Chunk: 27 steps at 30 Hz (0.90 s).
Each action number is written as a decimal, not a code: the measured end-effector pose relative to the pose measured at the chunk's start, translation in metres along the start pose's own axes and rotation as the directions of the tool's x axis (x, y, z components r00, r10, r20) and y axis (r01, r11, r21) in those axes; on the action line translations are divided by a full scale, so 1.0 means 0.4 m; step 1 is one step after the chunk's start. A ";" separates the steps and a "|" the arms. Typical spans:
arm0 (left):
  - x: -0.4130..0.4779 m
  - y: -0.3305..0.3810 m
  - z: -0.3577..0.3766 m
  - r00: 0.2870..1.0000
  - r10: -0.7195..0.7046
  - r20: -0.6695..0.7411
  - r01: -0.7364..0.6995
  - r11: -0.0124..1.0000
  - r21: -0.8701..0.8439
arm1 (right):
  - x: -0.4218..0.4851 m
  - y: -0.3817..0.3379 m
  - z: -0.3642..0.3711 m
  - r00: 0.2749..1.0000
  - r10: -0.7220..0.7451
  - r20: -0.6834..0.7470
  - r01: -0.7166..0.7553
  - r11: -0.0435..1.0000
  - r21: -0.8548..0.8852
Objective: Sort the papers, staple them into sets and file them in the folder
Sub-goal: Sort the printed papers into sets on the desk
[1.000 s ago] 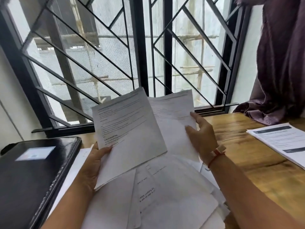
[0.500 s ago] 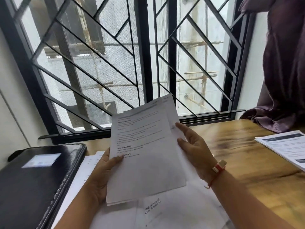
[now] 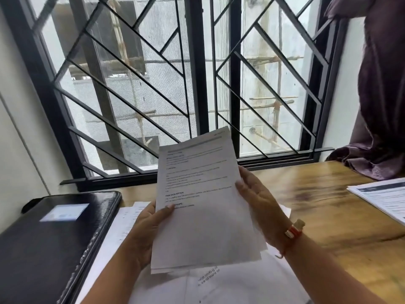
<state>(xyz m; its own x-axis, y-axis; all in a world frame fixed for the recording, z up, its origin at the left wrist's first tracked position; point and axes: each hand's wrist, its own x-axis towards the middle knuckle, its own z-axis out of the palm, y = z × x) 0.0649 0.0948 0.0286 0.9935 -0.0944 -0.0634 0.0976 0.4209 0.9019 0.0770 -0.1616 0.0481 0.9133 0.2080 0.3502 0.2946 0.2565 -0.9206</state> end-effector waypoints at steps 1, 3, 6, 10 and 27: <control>0.001 -0.001 0.001 1.000 0.010 0.006 -0.010 1.000 0.000 | 0.001 0.007 -0.001 1.000 -0.009 -0.027 0.007 0.997 -0.073; 0.003 -0.002 0.002 0.999 0.033 0.014 -0.033 0.999 0.003 | 0.000 0.022 -0.004 0.997 -0.014 -0.079 -0.007 0.964 -0.266; 0.006 -0.002 0.002 0.998 0.057 0.022 -0.057 0.998 0.003 | 0.000 0.026 0.003 0.993 -0.029 -0.116 -0.028 0.886 -0.463; 0.001 -0.003 0.009 0.997 0.060 0.042 -0.059 0.998 -0.022 | 0.002 0.024 0.004 0.993 -0.094 -0.072 0.044 0.857 -0.513; -0.018 0.004 0.009 0.994 0.061 0.091 -0.053 0.995 -0.087 | 0.004 0.020 -0.030 0.991 0.122 0.059 -0.122 0.992 -0.004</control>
<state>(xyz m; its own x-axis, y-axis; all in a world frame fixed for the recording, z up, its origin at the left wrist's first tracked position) 0.0577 0.0928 0.0321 0.9882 -0.1504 0.0303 0.0499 0.5021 0.8633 0.0842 -0.1704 0.0393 0.9242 0.2933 0.2447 0.1819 0.2252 -0.9572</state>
